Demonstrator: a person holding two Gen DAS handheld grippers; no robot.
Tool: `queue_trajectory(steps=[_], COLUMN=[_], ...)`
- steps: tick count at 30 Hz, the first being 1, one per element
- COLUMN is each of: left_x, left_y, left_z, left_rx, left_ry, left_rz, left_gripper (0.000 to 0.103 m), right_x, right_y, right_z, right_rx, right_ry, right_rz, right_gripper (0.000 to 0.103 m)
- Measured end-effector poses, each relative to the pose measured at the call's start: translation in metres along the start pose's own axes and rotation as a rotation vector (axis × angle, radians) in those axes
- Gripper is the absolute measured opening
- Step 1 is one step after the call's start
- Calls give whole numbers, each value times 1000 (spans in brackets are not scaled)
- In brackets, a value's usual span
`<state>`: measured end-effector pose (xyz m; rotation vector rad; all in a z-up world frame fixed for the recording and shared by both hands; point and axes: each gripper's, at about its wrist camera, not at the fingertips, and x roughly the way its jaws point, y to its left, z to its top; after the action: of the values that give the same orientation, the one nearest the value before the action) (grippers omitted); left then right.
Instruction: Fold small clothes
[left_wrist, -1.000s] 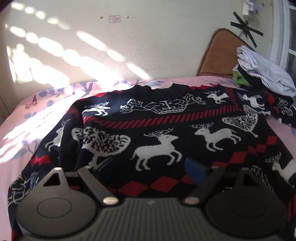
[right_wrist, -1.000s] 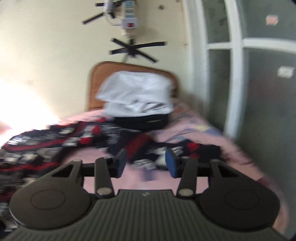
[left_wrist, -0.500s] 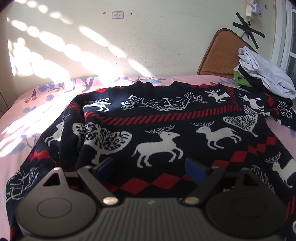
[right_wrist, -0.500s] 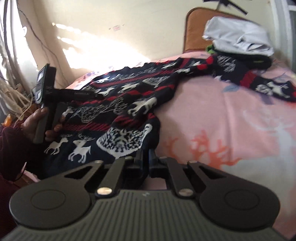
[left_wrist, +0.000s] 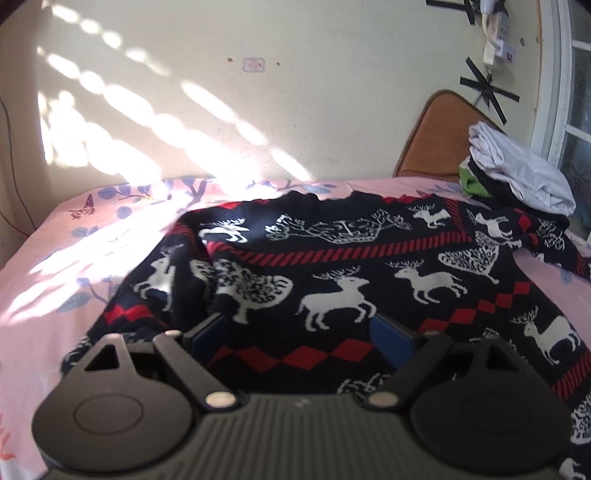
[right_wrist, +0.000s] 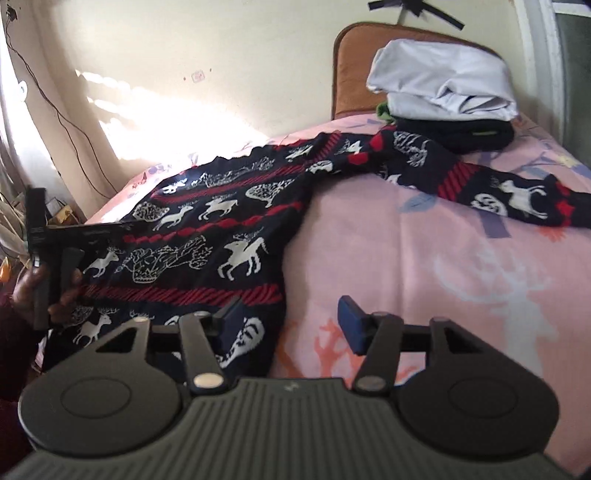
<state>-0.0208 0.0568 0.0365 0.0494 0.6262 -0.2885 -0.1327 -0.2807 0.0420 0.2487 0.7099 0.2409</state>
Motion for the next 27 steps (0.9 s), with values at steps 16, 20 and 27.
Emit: queue_trajectory(steps=[16, 20, 27], left_x=[-106, -113, -174], left_y=[143, 142, 167], left_z=[-37, -38, -44], left_rx=[-241, -236, -311], left_ry=[-19, -41, -170], left_rz=[203, 216, 292], left_gripper=[94, 94, 94], right_x=[8, 15, 72], right_y=[21, 53, 235], right_z=[10, 41, 51], right_rx=[-215, -215, -698], right_ry=[-52, -75, 25], right_rz=[-212, 1, 461], right_gripper=[45, 47, 46])
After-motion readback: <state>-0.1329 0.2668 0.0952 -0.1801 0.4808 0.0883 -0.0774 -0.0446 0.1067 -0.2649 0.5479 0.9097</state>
